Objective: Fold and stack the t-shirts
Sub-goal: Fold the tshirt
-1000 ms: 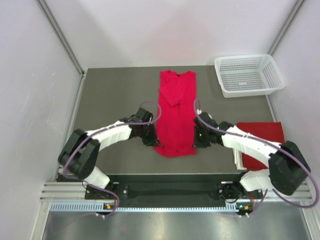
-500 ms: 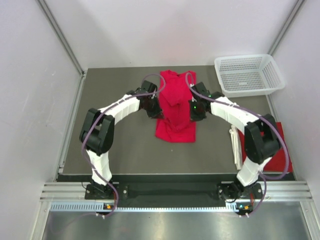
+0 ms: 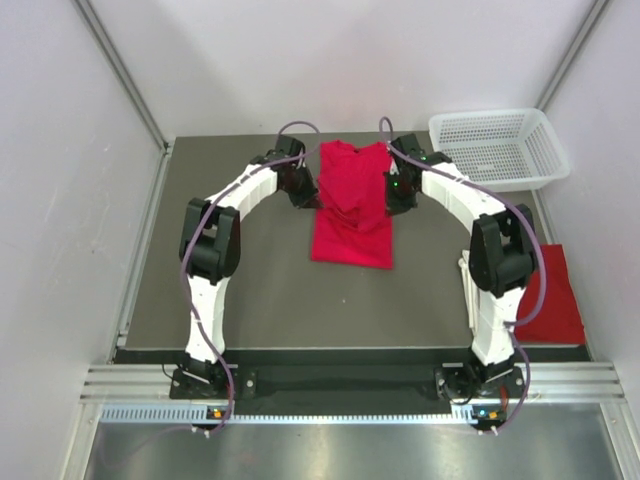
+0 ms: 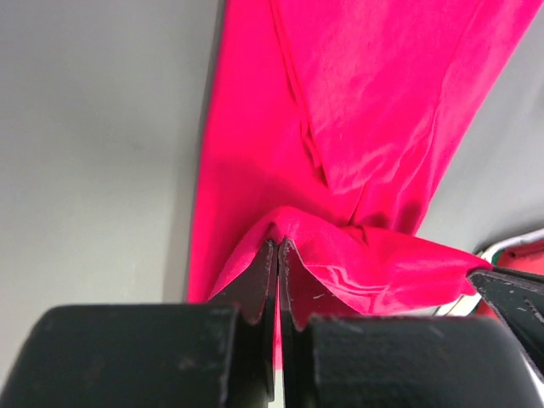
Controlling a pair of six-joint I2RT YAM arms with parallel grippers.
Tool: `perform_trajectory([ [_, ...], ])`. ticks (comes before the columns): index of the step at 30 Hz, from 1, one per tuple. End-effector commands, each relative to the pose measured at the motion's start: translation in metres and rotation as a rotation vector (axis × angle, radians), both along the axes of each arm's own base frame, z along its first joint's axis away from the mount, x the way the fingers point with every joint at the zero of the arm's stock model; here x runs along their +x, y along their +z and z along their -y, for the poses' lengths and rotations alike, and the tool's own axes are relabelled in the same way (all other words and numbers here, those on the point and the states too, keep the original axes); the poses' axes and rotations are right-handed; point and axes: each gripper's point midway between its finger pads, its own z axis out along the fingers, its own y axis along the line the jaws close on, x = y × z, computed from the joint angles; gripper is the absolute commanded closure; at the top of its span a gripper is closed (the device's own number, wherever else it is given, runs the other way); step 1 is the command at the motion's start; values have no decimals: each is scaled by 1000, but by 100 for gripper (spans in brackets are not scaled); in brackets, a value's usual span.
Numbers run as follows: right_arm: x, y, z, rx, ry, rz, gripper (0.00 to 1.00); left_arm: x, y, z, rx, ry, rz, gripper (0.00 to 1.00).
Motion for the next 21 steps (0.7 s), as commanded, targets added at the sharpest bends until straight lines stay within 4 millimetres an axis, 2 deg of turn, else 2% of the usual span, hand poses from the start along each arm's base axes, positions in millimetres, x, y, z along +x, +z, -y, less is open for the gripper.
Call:
perform_trajectory([
  [1, 22, 11, 6, 26, 2, 22, 100, 12, 7, 0, -8, -13, 13, 100],
  [10, 52, 2, 6, 71, 4, 12, 100, 41, 7, -8, -3, 42, 33, 100],
  [13, 60, -3, 9, 82, -11, 5, 100, 47, 4, -10, -14, 65, 27, 100],
  [21, 77, 1, 9, 126, -13, 23, 100, 56, 3, -11, -12, 77, 37, 100],
])
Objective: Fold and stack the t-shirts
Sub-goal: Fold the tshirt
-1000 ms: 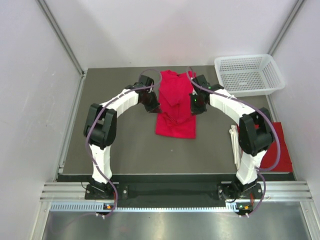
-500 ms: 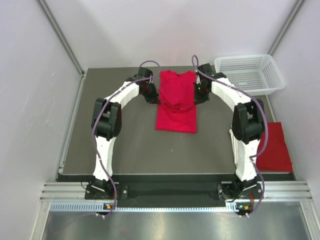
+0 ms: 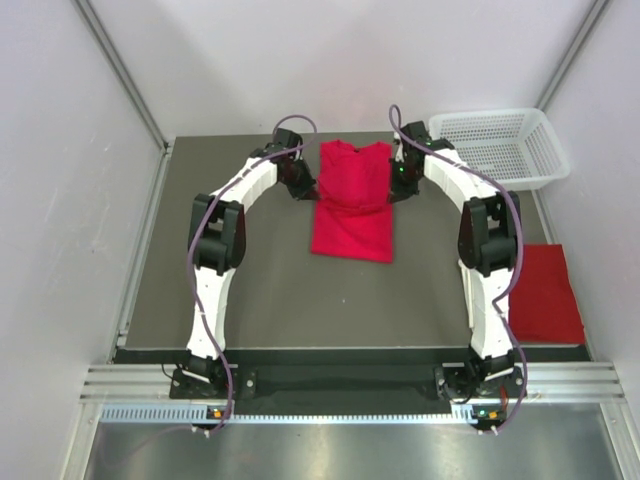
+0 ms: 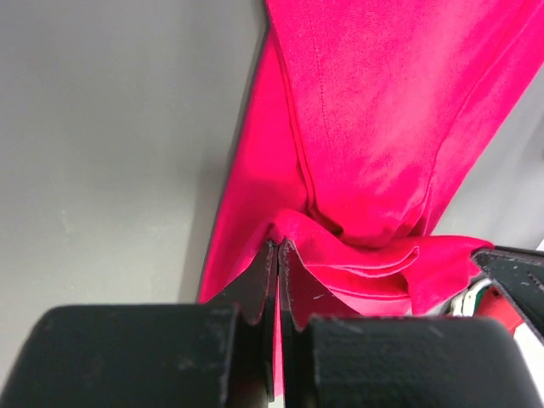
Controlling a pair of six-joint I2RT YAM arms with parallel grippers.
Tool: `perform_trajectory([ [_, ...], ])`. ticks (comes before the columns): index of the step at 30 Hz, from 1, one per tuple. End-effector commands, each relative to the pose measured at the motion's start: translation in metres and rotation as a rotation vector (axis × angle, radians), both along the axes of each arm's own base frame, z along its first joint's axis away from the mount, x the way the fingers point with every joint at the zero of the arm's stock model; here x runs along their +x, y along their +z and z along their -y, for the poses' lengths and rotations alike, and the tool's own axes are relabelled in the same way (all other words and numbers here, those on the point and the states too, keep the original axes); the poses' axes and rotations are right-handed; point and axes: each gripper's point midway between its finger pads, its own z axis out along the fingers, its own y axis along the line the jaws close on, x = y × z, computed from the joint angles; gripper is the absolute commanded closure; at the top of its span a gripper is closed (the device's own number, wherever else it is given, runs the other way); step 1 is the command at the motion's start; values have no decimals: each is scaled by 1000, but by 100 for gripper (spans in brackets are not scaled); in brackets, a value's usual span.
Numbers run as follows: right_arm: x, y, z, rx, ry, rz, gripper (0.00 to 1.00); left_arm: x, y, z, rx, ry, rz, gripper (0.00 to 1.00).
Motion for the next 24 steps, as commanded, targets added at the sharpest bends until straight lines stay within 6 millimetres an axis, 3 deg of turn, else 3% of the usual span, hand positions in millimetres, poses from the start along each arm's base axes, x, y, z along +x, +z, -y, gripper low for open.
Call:
perform_trajectory([
  [1, 20, 21, -1, 42, 5, 66, 100, 14, 12, -2, -6, 21, 40, 100],
  [6, 27, 13, -1, 50, -2, 53, 99, 18, 8, 0, -30, 15, 34, 100],
  [22, 42, 15, 9, 68, -36, 68, 99, 28, 18, 1, -51, 29, 71, 100],
  [24, 44, 15, 10, 71, -44, 70, 94, 30, 21, -1, -49, 35, 77, 96],
])
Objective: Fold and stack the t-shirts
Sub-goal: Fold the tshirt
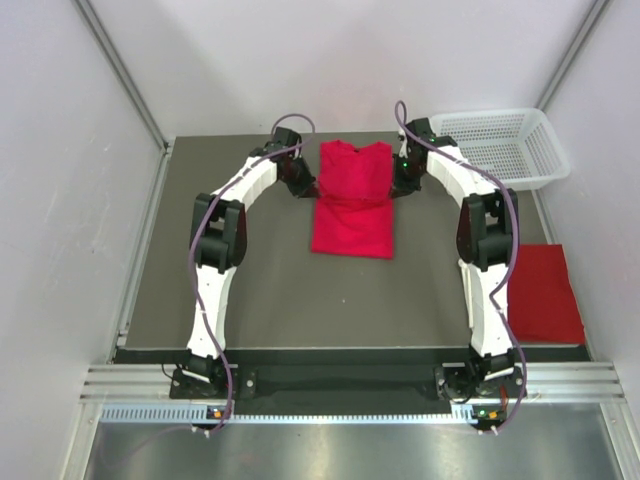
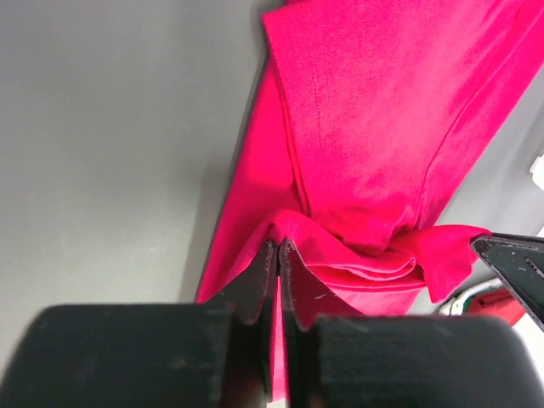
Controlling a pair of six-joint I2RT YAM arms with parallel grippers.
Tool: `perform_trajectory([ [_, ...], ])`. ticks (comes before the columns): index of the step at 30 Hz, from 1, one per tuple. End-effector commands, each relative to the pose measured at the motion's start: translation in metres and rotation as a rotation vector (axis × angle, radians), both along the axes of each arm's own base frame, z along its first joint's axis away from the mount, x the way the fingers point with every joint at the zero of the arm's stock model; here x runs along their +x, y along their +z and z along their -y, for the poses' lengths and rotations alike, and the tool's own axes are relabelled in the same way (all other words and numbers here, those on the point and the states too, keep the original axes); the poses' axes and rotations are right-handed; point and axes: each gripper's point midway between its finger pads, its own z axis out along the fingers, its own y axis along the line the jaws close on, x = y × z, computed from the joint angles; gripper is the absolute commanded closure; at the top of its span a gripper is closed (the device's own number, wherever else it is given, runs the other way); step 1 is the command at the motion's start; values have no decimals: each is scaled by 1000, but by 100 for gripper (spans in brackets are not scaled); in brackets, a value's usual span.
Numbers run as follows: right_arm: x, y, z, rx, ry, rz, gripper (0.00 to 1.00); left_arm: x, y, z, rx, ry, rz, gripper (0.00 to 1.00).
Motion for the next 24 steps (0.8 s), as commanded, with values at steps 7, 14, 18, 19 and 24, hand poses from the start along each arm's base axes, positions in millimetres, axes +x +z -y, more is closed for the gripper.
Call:
perform_trajectory([
  [7, 27, 54, 12, 5, -52, 128, 69, 35, 78, -25, -29, 2, 223, 76],
  [14, -12, 57, 7, -52, -39, 125, 78, -10, 85, -13, 39, -92, 284, 73],
  [18, -20, 49, -10, -45, -1, 129, 86, -34, 62, 9, 26, -171, 252, 78],
  [19, -20, 47, -12, -45, 8, 127, 87, -36, 57, 11, 31, -178, 239, 79],
  [24, -18, 39, -31, -17, 49, 141, 87, -39, 37, 19, 48, -204, 205, 82],
])
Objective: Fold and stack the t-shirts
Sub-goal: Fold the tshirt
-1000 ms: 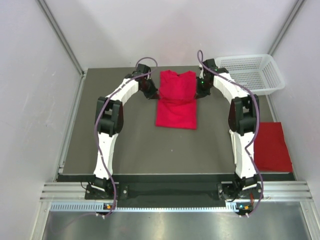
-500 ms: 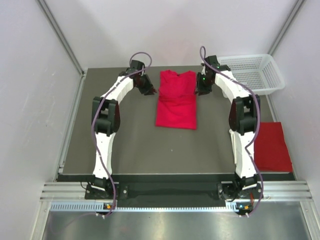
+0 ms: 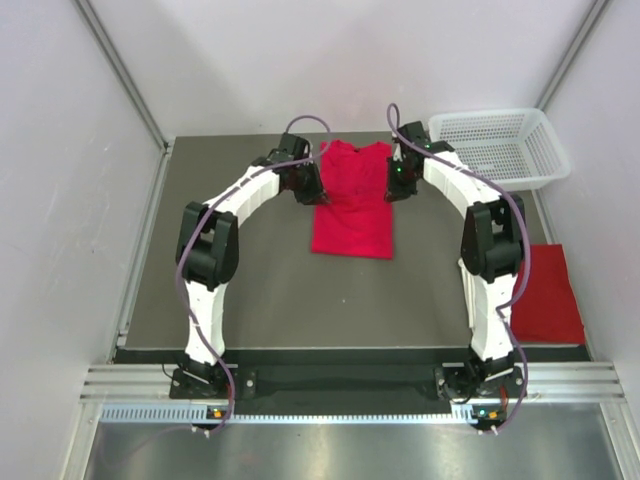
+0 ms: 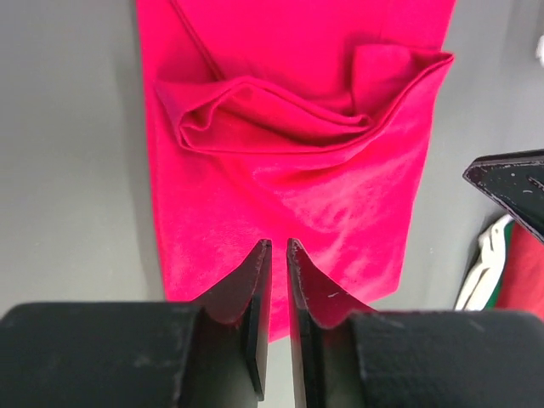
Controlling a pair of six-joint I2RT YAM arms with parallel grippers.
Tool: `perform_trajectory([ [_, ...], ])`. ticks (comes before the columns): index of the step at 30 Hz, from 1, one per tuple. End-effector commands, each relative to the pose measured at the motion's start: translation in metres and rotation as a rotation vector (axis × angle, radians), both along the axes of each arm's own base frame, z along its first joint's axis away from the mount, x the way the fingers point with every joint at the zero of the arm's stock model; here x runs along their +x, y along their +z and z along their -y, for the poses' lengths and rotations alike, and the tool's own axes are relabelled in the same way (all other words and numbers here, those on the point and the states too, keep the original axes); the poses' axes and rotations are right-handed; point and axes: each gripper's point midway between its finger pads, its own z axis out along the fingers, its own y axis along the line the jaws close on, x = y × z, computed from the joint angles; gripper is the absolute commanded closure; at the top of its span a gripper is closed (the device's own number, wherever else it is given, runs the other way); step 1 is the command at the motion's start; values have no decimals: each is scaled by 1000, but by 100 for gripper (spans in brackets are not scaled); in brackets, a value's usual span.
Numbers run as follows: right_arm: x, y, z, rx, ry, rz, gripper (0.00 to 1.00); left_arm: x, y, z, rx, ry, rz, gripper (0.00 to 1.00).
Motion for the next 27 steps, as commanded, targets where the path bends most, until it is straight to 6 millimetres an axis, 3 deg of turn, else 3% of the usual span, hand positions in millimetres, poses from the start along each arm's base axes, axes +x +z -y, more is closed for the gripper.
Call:
perform_trajectory([
  [1, 13, 17, -19, 40, 37, 91, 87, 12, -3, 0, -6, -16, 38, 83],
  [5, 18, 8, -30, 63, 32, 84, 86, 13, -20, 2, 4, -8, -9, 87],
  [6, 18, 7, -32, 69, 35, 85, 87, 17, -16, 2, 8, -2, -1, 88],
  [13, 31, 4, -34, 66, 16, 99, 87, 20, -31, 7, 37, -3, -10, 89],
  [16, 32, 6, -36, 77, 18, 107, 87, 33, -36, 2, 78, 18, 9, 89],
  [23, 32, 9, -30, 55, 14, 128, 87, 72, -20, 12, 30, 39, 86, 87],
  [27, 27, 6, -25, 40, 12, 122, 84, 84, -33, 8, 30, 59, 97, 87],
])
